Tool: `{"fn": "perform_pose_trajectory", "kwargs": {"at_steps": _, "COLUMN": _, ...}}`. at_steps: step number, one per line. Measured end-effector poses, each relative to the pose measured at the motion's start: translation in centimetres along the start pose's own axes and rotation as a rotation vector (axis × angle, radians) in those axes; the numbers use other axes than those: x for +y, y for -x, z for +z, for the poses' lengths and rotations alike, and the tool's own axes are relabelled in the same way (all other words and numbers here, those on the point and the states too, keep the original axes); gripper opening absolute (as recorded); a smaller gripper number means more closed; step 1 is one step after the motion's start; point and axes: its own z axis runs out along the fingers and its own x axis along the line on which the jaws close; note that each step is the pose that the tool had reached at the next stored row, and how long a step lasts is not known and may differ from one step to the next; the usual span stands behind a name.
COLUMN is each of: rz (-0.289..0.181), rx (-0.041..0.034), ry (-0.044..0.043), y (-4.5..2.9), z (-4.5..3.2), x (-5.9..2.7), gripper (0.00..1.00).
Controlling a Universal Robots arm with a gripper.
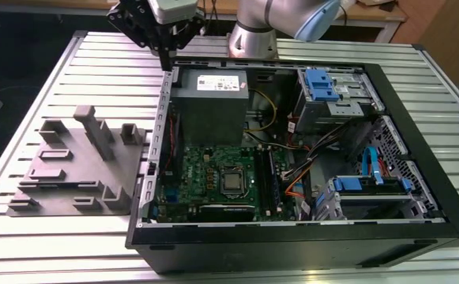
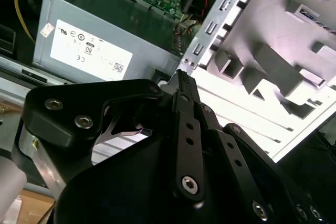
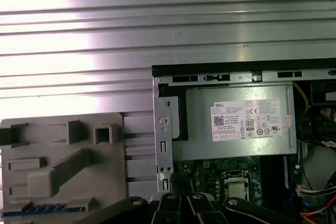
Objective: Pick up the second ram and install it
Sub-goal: 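Reach for the second ram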
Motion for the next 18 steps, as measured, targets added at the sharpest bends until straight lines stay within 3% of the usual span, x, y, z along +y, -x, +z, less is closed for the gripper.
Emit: {"fn": "perform_pose_trajectory", "kwargs": {"at_steps": 18, "rz": 0.000, "rx": 0.0000, "ry": 0.0001, "y": -4.16, "z": -0.06, "x": -0.32, "gripper": 0.07}}
